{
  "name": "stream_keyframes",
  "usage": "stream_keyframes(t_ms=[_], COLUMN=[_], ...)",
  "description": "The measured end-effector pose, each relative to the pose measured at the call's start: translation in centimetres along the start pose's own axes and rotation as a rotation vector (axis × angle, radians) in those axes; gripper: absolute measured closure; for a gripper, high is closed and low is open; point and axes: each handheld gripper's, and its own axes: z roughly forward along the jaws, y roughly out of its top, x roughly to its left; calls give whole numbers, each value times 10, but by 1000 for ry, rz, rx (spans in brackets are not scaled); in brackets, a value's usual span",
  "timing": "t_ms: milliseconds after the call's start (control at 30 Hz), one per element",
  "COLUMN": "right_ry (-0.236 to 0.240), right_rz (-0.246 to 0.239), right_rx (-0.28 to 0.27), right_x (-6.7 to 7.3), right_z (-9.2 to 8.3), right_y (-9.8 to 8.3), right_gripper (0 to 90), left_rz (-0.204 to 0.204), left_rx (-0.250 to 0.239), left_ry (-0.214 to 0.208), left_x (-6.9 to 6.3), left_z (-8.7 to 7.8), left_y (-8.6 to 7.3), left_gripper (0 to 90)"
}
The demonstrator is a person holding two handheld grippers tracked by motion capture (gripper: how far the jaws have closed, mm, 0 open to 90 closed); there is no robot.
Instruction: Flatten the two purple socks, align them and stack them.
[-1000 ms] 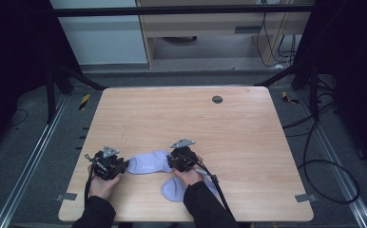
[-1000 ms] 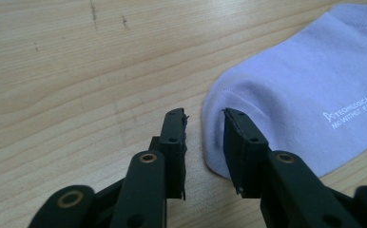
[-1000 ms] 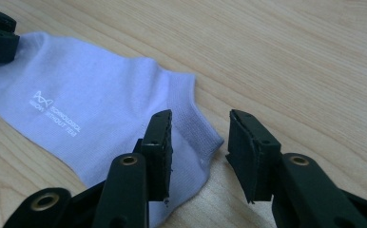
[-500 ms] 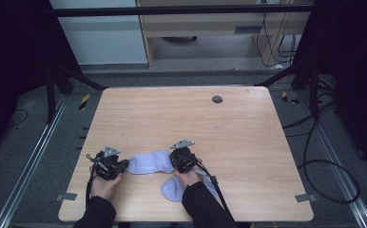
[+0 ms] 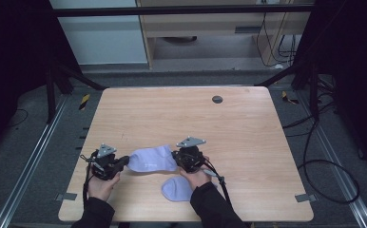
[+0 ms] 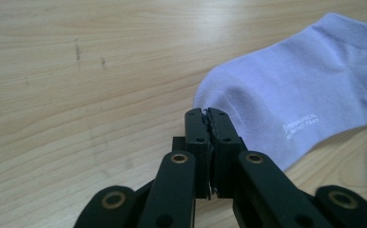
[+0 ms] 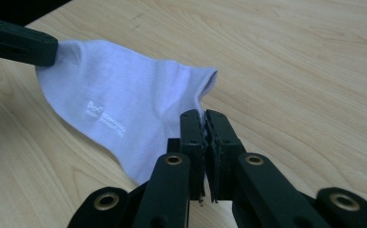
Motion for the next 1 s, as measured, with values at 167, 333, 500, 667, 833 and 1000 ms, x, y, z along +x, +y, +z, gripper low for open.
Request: stream_keyframes(t_ms=[167, 333, 500, 667, 833, 1000], right_ry=[10, 14, 20, 9, -6, -14], right_rz=[-11, -37, -36, -29, -31, -48], right_rx=[-24, -39, -46, -50, -38, -16], right_x=[-3, -6, -11, -16, -20, -21], right_z=[-19, -44, -69, -85, -91, -97], right_y=[2, 0, -10, -20, -29, -41], right_gripper=[869, 868, 868, 868, 867, 867], left_rz=[19, 24, 46, 68, 84, 106], left_rx=[-28, -37, -35, -24, -18, -5], left_ry=[-12, -39, -69, -96, -108, -125], left_x=[-14, -28, -44, -58, -69, -80], left_z=[-8, -13, -15, -14, -12, -9], left_y=[6, 10, 12, 13, 13, 12], left_gripper=[876, 876, 875, 875, 875, 875])
